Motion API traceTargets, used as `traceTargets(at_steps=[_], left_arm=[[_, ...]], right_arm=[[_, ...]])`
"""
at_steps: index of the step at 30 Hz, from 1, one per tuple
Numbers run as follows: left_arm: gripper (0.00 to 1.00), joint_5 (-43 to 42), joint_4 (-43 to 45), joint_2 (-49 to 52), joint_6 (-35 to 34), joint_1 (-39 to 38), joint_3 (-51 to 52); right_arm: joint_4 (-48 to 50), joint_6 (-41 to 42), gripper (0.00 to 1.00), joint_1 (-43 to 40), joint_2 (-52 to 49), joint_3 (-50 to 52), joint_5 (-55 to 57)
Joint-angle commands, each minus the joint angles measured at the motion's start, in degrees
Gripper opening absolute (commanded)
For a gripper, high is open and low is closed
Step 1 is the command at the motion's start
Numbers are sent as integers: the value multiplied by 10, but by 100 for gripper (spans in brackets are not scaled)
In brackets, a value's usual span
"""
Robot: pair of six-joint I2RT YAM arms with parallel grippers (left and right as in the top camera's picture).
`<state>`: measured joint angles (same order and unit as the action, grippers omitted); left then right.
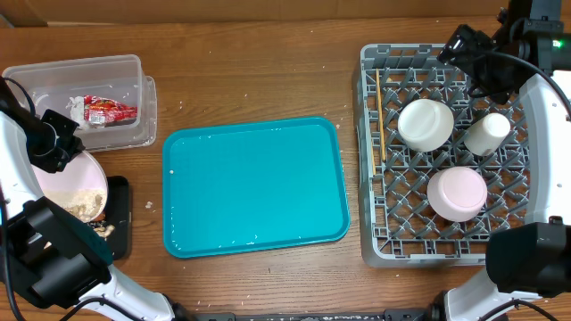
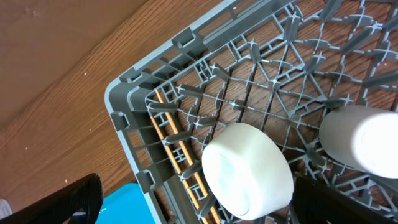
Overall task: Sort waste into correct bins and load items into the dishwasher
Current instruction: 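Tilt the plate with the left gripper to dump scraps onto the black tray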
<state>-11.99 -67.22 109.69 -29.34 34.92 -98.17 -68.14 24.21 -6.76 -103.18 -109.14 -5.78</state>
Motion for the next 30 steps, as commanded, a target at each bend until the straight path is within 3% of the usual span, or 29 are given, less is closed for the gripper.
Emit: traceTargets(at_steps=[1,30], left_arm=[[4,-28,2,-3,26,4,2],[4,-59,-41,-30,41,26,2]], right_arm=[[3,0,100,-1,3,-2,-3],[3,0,100,-1,3,-2,-3]])
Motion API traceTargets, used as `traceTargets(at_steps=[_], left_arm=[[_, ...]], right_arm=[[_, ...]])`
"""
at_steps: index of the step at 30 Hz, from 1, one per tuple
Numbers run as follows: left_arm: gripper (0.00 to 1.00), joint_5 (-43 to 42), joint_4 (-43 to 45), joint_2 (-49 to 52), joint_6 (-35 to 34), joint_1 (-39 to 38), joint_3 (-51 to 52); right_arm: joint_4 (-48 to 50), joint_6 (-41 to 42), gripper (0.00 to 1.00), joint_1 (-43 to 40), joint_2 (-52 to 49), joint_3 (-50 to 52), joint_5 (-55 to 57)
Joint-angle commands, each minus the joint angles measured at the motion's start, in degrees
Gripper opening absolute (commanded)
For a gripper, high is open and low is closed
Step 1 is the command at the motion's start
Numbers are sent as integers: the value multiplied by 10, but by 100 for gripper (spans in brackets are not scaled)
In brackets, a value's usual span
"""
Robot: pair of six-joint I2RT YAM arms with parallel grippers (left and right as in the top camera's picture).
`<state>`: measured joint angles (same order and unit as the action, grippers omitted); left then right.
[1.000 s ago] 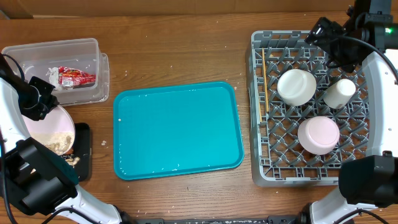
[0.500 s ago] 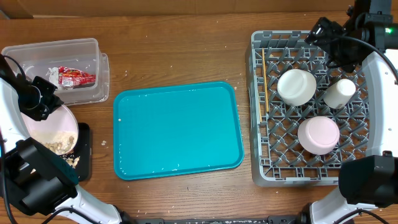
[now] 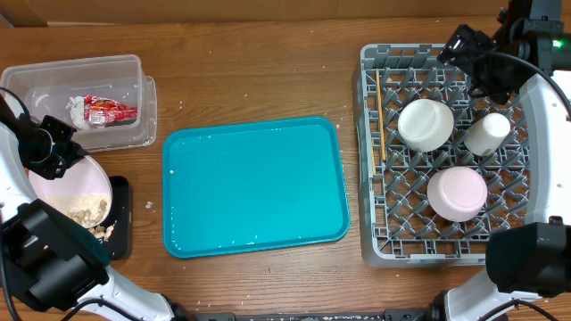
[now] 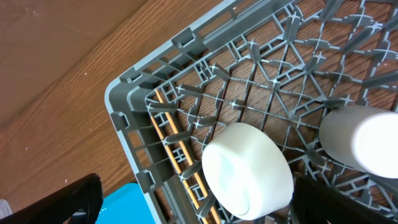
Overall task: Sort waste into correct bins and load items into the dishwasher
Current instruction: 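Tilt the plate with the left gripper to dump scraps onto the black tray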
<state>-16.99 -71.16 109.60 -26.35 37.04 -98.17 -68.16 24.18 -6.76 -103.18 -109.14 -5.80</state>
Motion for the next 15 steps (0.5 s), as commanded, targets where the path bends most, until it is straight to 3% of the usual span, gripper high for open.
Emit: traceTargets(at_steps=[1,15], left_arm=[[4,-9,-1,-32,11,5,2],[4,-60,-16,-56,26,21,2]], right_arm=[[3,1,100,-1,3,-2,-3],[3,1,100,-1,3,-2,-3]])
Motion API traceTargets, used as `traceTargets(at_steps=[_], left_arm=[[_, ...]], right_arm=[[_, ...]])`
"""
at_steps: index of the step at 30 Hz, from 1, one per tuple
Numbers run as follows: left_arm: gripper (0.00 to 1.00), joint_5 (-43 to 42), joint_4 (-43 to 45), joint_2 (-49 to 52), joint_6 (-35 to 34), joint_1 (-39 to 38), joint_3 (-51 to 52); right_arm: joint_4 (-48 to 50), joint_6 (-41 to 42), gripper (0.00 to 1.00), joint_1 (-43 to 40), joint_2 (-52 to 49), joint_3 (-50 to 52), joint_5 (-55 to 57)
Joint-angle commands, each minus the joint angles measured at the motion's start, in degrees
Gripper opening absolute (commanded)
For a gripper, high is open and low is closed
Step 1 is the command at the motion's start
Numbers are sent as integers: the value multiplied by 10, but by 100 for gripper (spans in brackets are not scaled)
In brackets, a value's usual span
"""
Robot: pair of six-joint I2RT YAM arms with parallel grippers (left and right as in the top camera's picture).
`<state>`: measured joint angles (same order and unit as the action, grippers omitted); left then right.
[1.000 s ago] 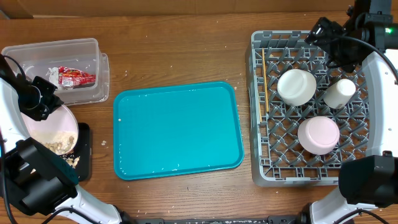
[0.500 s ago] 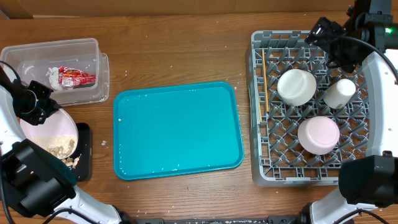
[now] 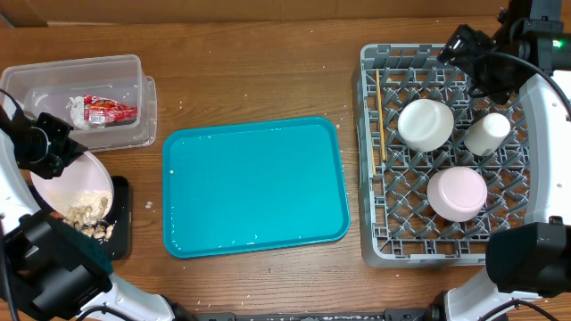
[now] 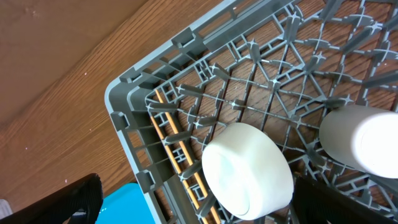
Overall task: Sort waste into correct bins and load items into the dishwasher
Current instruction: 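Tilt the plate with the left gripper to dump scraps onto the black tray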
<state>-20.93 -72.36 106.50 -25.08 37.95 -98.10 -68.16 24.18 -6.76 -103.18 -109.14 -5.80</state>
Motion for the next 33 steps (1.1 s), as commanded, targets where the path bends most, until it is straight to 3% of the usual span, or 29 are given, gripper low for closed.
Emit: traceTargets(at_steps=[1,33], left_arm=[[4,-21,-7,-26,15,15,1],[4,-173,-26,-31,58,99,1]], right_arm=[[3,1,100,-1,3,-2,-3],[3,1,100,-1,3,-2,-3]])
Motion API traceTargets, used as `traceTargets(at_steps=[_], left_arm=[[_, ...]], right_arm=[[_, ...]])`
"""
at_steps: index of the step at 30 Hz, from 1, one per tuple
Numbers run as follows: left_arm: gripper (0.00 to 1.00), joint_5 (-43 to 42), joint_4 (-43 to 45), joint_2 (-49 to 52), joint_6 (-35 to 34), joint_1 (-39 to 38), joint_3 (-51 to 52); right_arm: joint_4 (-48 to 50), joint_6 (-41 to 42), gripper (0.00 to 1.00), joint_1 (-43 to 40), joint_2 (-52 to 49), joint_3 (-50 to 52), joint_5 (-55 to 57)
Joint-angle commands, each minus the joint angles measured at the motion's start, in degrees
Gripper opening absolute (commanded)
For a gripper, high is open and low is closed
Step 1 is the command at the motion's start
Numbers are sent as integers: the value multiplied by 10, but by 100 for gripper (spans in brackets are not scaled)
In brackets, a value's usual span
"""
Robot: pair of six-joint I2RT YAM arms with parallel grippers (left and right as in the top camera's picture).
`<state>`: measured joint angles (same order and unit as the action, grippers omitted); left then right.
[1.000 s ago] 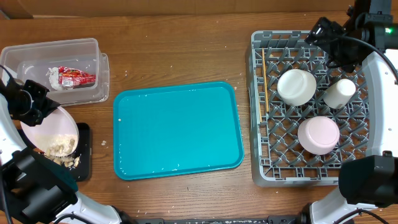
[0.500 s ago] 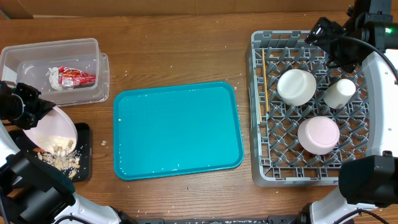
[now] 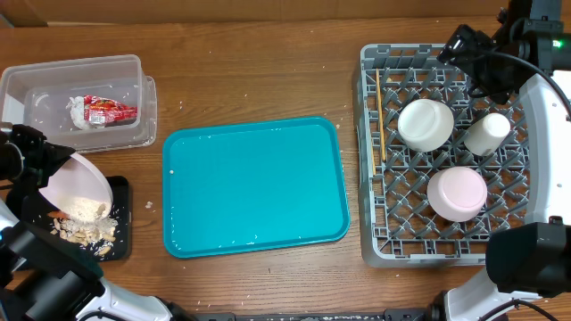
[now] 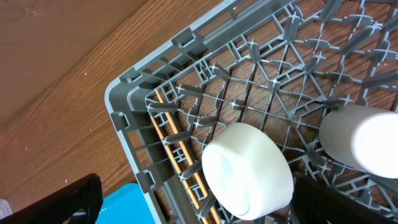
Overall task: Sort waste into correct bins and load items into the dishwasher
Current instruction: 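Tilt the plate with the left gripper to dump scraps onto the black tray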
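Note:
My left gripper is shut on the rim of a pink bowl, which is tipped steeply over the black bin. Pale food scraps lie in that bin, and some food still clings to the bowl's lower lip. At the far corner of the grey dish rack my right gripper hangs open and holds nothing. The right wrist view shows the right gripper with its jaws wide apart above a white bowl and the chopsticks in the rack.
A clear bin at the back left holds a red wrapper. The teal tray lies in the middle. In the rack stand a white bowl, a white cup, a pink bowl and chopsticks.
My left gripper has shifted left and toward the front, and the pink bowl is tipped more steeply. More scraps lie in the black bin. The right arm is unchanged.
At first my left gripper held the pink bowl, with food in it, nearly level over the black bin. Then the bowl leaned and a few scraps showed in the bin. Now it is steeply tilted and most of the food lies in the bin. The right gripper stayed open over the rack.

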<state>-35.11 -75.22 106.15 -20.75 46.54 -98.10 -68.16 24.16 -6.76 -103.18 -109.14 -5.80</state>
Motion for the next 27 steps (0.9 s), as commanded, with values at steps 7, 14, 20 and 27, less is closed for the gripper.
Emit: traceTargets(at_steps=[7,14,20,27], left_arm=[[4,-54,-7,-28,20,41,1],[4,-69,0,-28,28,58,1],[4,-87,2,-28,34,70,1],[4,-111,-7,-28,35,76,1]], right_arm=[[3,1,100,-1,3,-2,-3],[3,1,100,-1,3,-2,-3],[3,1,100,-1,3,-2,-3],[3,1,100,-1,3,-2,-3]])
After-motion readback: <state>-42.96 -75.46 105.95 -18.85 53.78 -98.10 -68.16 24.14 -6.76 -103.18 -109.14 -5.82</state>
